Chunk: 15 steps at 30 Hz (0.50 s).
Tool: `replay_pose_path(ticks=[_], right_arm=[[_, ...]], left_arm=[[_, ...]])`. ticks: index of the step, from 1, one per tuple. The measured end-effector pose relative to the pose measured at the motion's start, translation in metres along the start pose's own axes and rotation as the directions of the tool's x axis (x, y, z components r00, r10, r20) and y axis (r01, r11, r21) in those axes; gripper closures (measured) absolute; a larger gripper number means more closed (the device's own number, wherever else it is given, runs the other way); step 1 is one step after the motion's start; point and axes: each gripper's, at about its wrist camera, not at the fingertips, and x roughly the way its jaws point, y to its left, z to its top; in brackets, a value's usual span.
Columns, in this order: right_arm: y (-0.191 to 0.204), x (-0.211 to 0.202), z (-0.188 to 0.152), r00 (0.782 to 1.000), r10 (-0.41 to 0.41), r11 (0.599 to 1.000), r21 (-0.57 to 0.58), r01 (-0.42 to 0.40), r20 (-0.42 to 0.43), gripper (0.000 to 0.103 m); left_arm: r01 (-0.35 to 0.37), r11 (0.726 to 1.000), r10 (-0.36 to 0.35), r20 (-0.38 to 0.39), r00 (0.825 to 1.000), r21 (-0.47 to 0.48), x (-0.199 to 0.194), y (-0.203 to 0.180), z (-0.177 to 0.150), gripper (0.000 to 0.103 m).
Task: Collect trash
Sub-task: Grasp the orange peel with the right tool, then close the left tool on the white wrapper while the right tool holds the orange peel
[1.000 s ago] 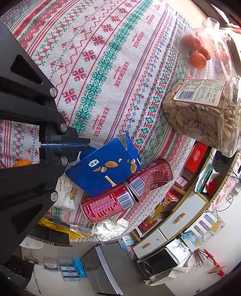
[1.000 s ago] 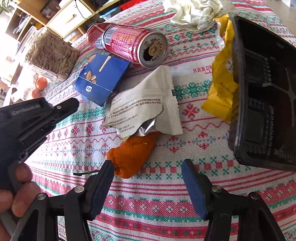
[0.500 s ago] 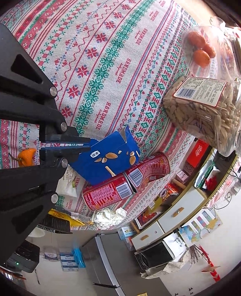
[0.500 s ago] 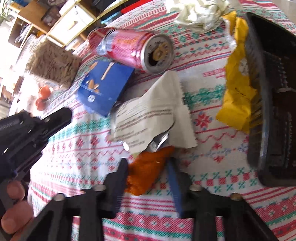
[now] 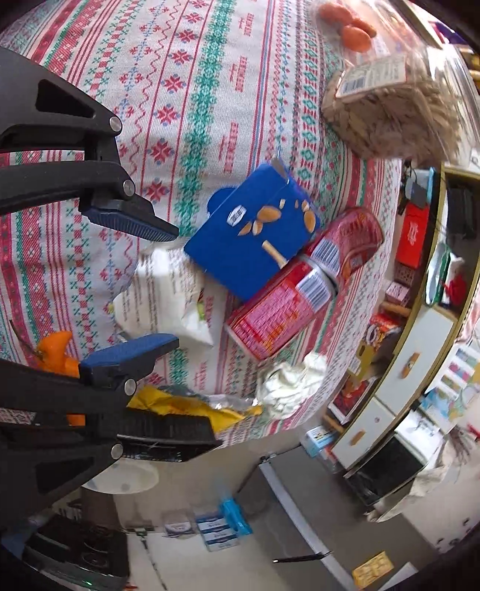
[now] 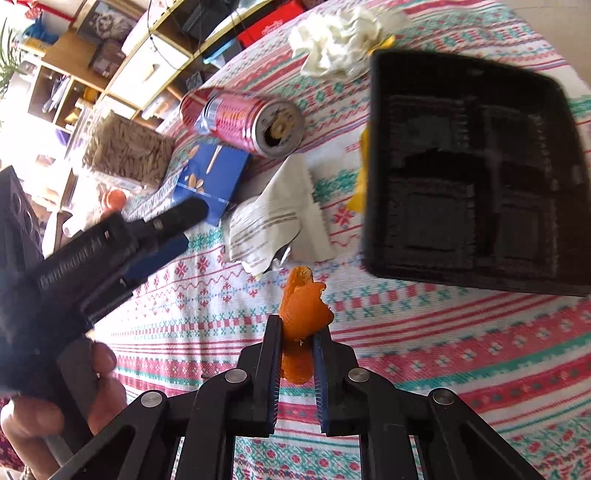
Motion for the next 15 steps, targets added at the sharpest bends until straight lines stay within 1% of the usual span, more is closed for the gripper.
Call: replay_pose_path(ticks=[2,5,7,10,11,12,14,15], right_arm=[[-0.006,-0.017,-0.002,1.000,-0.008,1.000,-0.003,0.008,0.028,0.090],[-0.010,-0.036,-0.005,0.998,-0.028,0.999,-0.020,0.030,0.055,0.090],[-0.011,-0.046,-0.005,0.996,-0.051,0.998,-0.029,0.053,0.076,0.090],[-0.015,-0.060,-0.004,0.990,-0.087,0.995,-0.033,0.091,0.108,0.090],[-0.017,-0.063,-0.003,0.989,-0.090,0.995,-0.029,0.094,0.113,0.090],[-0.020,-0.067,-0.003,0.989,-0.091,0.995,-0.027,0.095,0.119,0.090],[-0.021,-0.070,-0.003,0.989,-0.085,0.995,-0.032,0.089,0.122,0.090],[-0.021,-0.070,-0.003,0.990,-0.078,0.996,-0.038,0.083,0.121,0.090]], left_arm=[[-0.020,0.999,0.021,-0.003,1.000,0.042,0.003,-0.011,-0.008,0.049],[-0.083,0.991,0.079,0.037,0.996,0.107,0.008,-0.024,-0.014,0.049],[-0.100,0.981,0.091,0.057,0.994,0.165,0.011,-0.031,-0.018,0.049],[-0.115,0.955,0.096,0.082,0.992,0.275,0.015,-0.044,-0.025,0.048],[-0.122,0.943,0.100,0.088,0.991,0.309,0.016,-0.048,-0.028,0.044],[-0.128,0.933,0.104,0.089,0.991,0.337,0.018,-0.052,-0.030,0.038],[-0.144,0.916,0.120,0.087,0.989,0.375,0.024,-0.056,-0.033,0.034],[-0.156,0.910,0.133,0.085,0.987,0.384,0.027,-0.057,-0.034,0.034]])
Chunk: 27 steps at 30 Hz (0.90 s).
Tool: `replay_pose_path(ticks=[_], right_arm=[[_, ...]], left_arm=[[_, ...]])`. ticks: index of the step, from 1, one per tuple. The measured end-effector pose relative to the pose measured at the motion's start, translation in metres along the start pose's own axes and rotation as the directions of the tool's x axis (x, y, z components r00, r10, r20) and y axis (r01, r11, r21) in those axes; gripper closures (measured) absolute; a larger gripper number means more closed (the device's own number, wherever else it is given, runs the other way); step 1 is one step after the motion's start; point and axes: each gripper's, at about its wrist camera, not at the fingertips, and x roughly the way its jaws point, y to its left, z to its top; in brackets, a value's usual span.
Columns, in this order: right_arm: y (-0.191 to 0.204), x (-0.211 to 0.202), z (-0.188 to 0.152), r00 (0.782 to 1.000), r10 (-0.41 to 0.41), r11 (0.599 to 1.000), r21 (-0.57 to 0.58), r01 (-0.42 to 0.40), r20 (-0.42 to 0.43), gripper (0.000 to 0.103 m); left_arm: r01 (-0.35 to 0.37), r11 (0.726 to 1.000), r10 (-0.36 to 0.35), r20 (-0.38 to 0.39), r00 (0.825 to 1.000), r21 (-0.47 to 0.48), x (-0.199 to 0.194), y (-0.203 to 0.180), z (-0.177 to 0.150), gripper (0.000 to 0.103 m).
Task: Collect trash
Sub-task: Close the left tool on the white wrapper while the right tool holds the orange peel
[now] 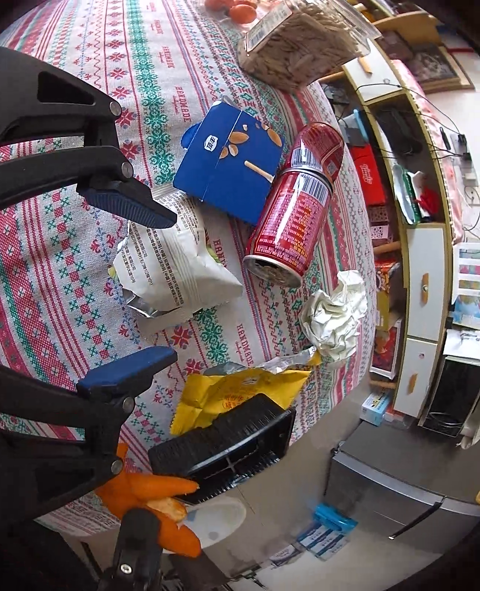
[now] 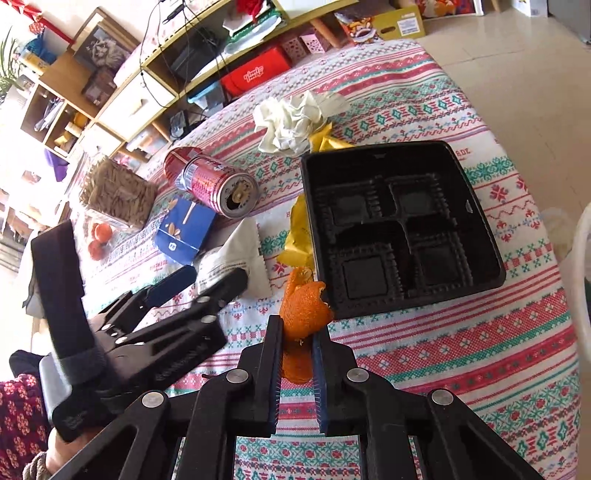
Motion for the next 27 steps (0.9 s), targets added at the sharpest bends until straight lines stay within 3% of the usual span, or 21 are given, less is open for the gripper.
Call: replay_pose_path(ticks=[3,7,8,9,11,13,22,27], right_arm=[[0.002,-0.004,-0.001,0.999,0.037,0.999,-0.015,-0.037,-0.001,0.090],[0.005,-0.009,-0.001,0.999,0.037,0.999,-0.036,-0.036,0.013,0.090],[0.005,-0.009,0.000,0.999,0.033,0.999,-0.037,-0.033,0.016,0.090],[0.004,-0.008,0.000,0.999,0.032,0.999,-0.035,-0.031,0.014,0.090],[0.002,-0.005,0.000,1.000,0.025,0.999,-0.034,-0.025,0.006,0.091],[0.002,-0.004,-0.001,1.000,0.022,0.999,-0.035,-0.022,0.000,0.091],[0.002,-0.021,0.005,0.995,0.087,0.995,-0.050,-0.085,0.051,0.091],[-0.004,-0.031,0.007,0.992,0.096,0.995,-0.041,-0.093,0.076,0.091]], left_arm=[[0.011,1.000,-0.010,-0.019,1.000,0.020,0.003,-0.003,-0.005,0.034],[-0.031,0.999,0.034,-0.056,0.998,0.043,0.015,0.000,-0.005,0.035],[-0.018,1.000,0.019,-0.057,0.998,0.018,0.017,0.005,-0.004,0.041],[-0.009,1.000,0.008,-0.052,0.999,-0.013,0.017,0.011,-0.004,0.060],[0.053,0.996,-0.058,-0.062,0.996,-0.073,0.017,0.022,-0.003,0.081],[0.057,0.993,-0.064,-0.058,0.996,-0.104,0.014,0.027,-0.002,0.101],[0.102,0.975,-0.105,-0.008,0.994,-0.197,-0.017,0.033,-0.004,0.103],[0.111,0.973,-0.108,0.027,0.994,-0.200,-0.038,0.029,-0.008,0.103]])
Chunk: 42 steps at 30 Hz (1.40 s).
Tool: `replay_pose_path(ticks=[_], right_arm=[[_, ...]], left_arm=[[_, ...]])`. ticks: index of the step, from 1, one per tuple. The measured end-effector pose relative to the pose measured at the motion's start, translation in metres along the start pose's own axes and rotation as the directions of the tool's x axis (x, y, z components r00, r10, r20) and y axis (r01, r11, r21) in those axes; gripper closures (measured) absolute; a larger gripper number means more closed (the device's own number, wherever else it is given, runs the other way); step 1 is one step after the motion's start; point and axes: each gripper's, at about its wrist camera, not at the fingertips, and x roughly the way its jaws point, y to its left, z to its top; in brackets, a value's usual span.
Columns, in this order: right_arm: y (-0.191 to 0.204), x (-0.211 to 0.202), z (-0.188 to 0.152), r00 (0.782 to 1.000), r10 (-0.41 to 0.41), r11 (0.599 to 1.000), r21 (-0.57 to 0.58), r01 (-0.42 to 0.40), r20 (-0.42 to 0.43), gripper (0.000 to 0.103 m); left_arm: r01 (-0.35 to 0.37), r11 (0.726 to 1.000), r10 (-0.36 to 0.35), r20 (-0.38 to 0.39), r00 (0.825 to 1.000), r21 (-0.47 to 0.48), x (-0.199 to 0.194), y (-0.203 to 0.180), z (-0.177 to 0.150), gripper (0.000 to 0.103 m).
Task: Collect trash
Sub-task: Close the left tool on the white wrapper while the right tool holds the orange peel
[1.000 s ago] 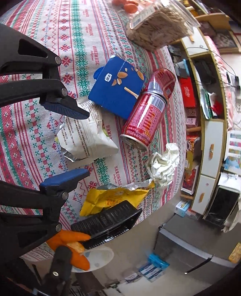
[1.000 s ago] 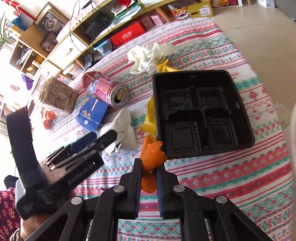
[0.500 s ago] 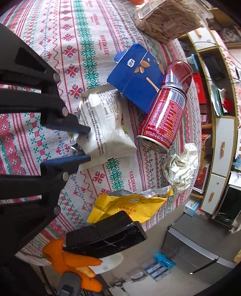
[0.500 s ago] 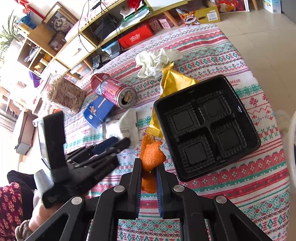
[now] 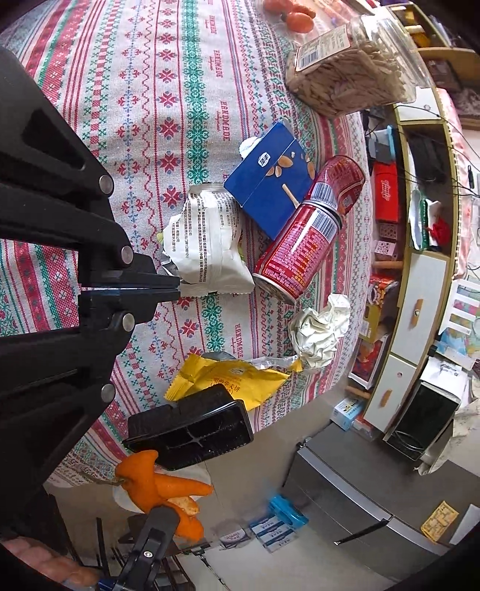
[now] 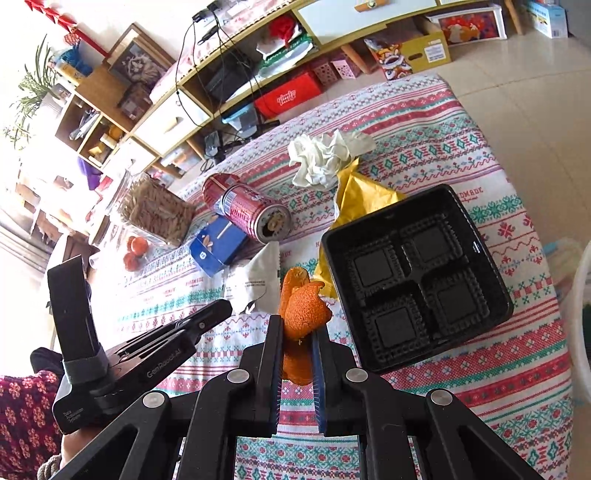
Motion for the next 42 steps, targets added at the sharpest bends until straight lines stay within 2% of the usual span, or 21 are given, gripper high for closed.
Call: replay_pose_path(ticks=[2,4,5,6,8,12,15,16,17,18,20,21,22,23,25,26,28,32,36,42], right_arm=[[-0.003,-0.005,0.001,1.000,0.009,1.000,0.010,-0.009,0.008,0.091],[-0.004,-0.010,0.002,1.000,0.016,1.000,0.014,-0.017,0.014,0.091],[-0.005,-0.012,0.002,1.000,0.021,1.000,0.016,-0.021,0.018,0.091],[-0.006,-0.014,0.001,1.000,0.023,1.000,0.017,-0.024,0.020,0.091],[-0.008,-0.017,0.001,0.999,0.027,0.999,0.021,-0.027,0.025,0.091],[-0.011,-0.023,0.002,0.999,0.031,0.999,0.028,-0.032,0.032,0.091],[-0.010,-0.024,0.001,0.999,0.037,0.999,0.022,-0.038,0.033,0.091],[-0.010,-0.024,0.001,0.999,0.037,0.999,0.019,-0.038,0.034,0.091],[-0.009,-0.023,0.001,0.999,0.037,0.999,0.019,-0.038,0.033,0.091],[-0.009,-0.022,0.001,0.999,0.037,0.999,0.020,-0.037,0.030,0.091],[-0.010,-0.021,0.002,0.999,0.036,0.999,0.023,-0.036,0.028,0.091],[-0.010,-0.021,0.002,0.999,0.035,0.999,0.023,-0.035,0.029,0.091],[-0.010,-0.020,0.002,0.999,0.034,0.999,0.023,-0.034,0.029,0.091],[-0.011,-0.020,0.002,0.999,0.031,0.999,0.023,-0.032,0.029,0.091],[-0.011,-0.019,0.002,0.999,0.028,0.999,0.025,-0.028,0.028,0.091],[-0.011,-0.018,0.002,0.999,0.027,0.999,0.026,-0.028,0.028,0.091],[-0.010,-0.018,0.002,0.999,0.027,0.999,0.024,-0.028,0.029,0.091],[-0.008,-0.020,0.002,0.999,0.032,0.999,0.018,-0.033,0.034,0.091],[-0.012,-0.024,0.003,0.998,0.035,0.999,0.027,-0.036,0.046,0.091],[-0.019,-0.036,0.007,0.996,0.052,0.997,0.047,-0.056,0.073,0.091]], left_arm=[[-0.004,1.000,0.004,0.033,0.999,0.002,-0.002,0.003,0.000,0.102],[-0.059,0.997,0.058,0.022,0.998,0.055,0.000,0.000,-0.002,0.096],[-0.114,0.989,0.113,0.016,0.993,0.097,0.003,-0.004,-0.004,0.080],[-0.157,0.976,0.156,0.022,0.988,0.148,0.006,-0.009,-0.007,0.054],[-0.186,0.949,0.181,0.041,0.983,0.255,0.013,-0.018,-0.016,0.032],[-0.230,0.880,0.235,0.039,0.971,0.416,0.029,-0.031,-0.025,0.032],[-0.292,0.784,0.315,0.055,0.947,0.547,0.050,-0.044,-0.030,0.032],[-0.308,0.763,0.338,0.056,0.940,0.569,0.057,-0.046,-0.030,0.032],[-0.312,0.760,0.337,0.064,0.939,0.569,0.061,-0.047,-0.028,0.031],[-0.300,0.780,0.316,0.068,0.946,0.549,0.061,-0.045,-0.024,0.032],[-0.249,0.842,0.277,0.012,0.961,0.479,0.064,-0.033,-0.012,0.033],[-0.225,0.871,0.250,0.000,0.968,0.437,0.064,-0.025,-0.006,0.046],[-0.203,0.890,0.228,-0.012,0.974,0.408,0.066,-0.021,-0.004,0.054],[-0.186,0.904,0.207,-0.014,0.978,0.385,0.065,-0.017,0.000,0.068],[-0.185,0.916,0.204,-0.018,0.979,0.356,0.063,-0.013,0.004,0.078],[-0.187,0.919,0.205,-0.014,0.979,0.346,0.062,-0.011,0.004,0.087],[-0.162,0.937,0.176,-0.016,0.984,0.311,0.057,-0.008,0.006,0.095],[-0.121,0.964,0.127,-0.009,0.992,0.238,0.044,0.000,0.008,0.097],[-0.012,0.991,0.013,-0.004,1.000,0.134,0.024,0.009,0.010,0.098],[0.112,0.992,-0.113,0.027,0.993,0.049,-0.010,0.006,0.006,0.098]])
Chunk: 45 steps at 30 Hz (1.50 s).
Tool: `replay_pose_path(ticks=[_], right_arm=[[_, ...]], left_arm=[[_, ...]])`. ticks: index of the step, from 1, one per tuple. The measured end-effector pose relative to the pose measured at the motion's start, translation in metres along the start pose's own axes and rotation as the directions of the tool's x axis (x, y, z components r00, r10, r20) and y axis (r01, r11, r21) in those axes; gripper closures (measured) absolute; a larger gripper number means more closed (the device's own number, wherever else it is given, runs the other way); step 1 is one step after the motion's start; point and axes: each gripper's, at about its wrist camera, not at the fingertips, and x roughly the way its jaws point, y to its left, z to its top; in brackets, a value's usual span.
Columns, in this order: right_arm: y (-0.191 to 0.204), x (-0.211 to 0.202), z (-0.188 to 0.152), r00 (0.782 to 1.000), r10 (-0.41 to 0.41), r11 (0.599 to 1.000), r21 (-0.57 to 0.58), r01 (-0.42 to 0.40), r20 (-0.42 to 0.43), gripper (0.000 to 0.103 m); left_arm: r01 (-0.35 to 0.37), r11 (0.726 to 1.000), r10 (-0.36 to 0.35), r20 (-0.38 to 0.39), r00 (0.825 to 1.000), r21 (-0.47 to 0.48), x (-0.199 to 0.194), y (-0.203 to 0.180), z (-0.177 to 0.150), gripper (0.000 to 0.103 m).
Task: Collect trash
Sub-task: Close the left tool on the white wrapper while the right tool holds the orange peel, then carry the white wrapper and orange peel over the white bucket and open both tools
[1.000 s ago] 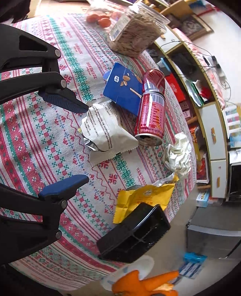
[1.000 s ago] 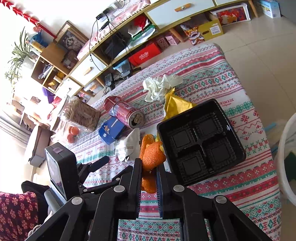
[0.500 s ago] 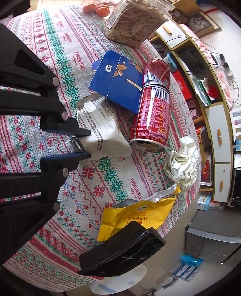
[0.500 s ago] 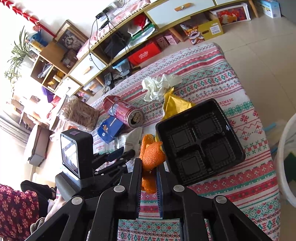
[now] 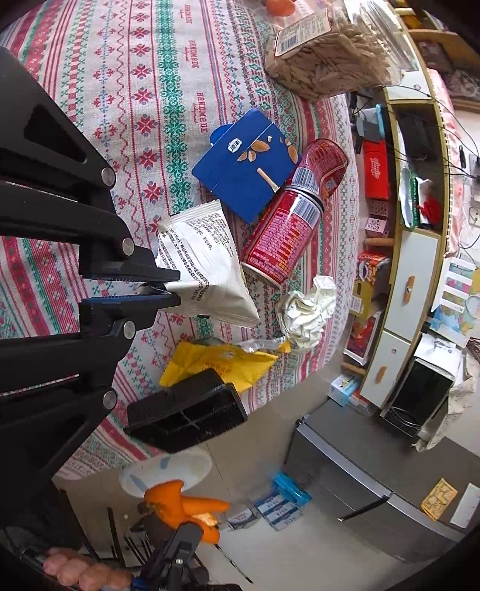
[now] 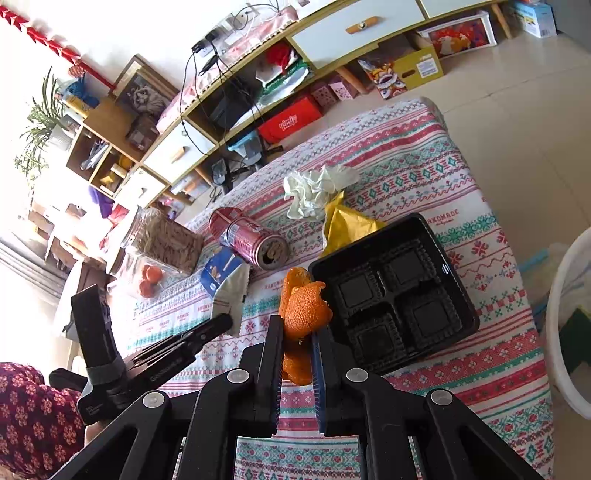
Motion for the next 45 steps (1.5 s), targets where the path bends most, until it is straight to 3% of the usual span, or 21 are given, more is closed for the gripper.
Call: replay_pose_path(ticks=[8,18,21,24,28,32,35,43,45], right_arm=[[-0.016,-0.030,0.010,0.998,0.027,0.999,0.039,-0.029,0.060,0.090],[-0.075,-0.091,0.025,0.982,-0.039,0.985,0.173,0.007,0.185,0.090],[-0.095,-0.109,0.025,0.972,-0.078,0.974,0.225,0.027,0.223,0.090],[-0.120,-0.122,0.023,0.966,-0.104,0.953,0.302,0.028,0.238,0.090],[-0.161,-0.132,0.017,0.961,-0.157,0.895,0.444,0.042,0.227,0.090],[-0.188,-0.141,0.009,0.956,-0.202,0.845,0.532,0.059,0.215,0.090],[-0.198,-0.152,0.007,0.942,-0.255,0.827,0.554,0.095,0.218,0.090],[-0.222,-0.155,0.003,0.939,-0.301,0.781,0.607,0.145,0.163,0.088],[-0.221,-0.150,0.004,0.942,-0.304,0.780,0.604,0.164,0.138,0.085]], left_arm=[[0.138,0.990,-0.137,0.047,0.989,-0.011,-0.035,-0.032,-0.007,0.098],[0.282,0.958,-0.284,0.041,0.958,0.052,-0.038,-0.121,-0.016,0.098],[0.333,0.941,-0.334,0.015,0.942,0.062,-0.025,-0.152,-0.020,0.098],[0.401,0.915,-0.401,-0.013,0.916,0.047,-0.005,-0.182,-0.021,0.098],[0.458,0.887,-0.455,-0.065,0.888,0.049,0.027,-0.227,-0.027,0.098],[0.464,0.884,-0.456,-0.120,0.882,0.053,0.060,-0.261,-0.033,0.097],[0.459,0.887,-0.448,-0.148,0.882,0.050,0.080,-0.273,-0.036,0.097],[0.421,0.905,-0.403,-0.206,0.892,0.054,0.114,-0.289,-0.050,0.097],[0.405,0.912,-0.383,-0.224,0.896,0.064,0.121,-0.294,-0.053,0.091]])
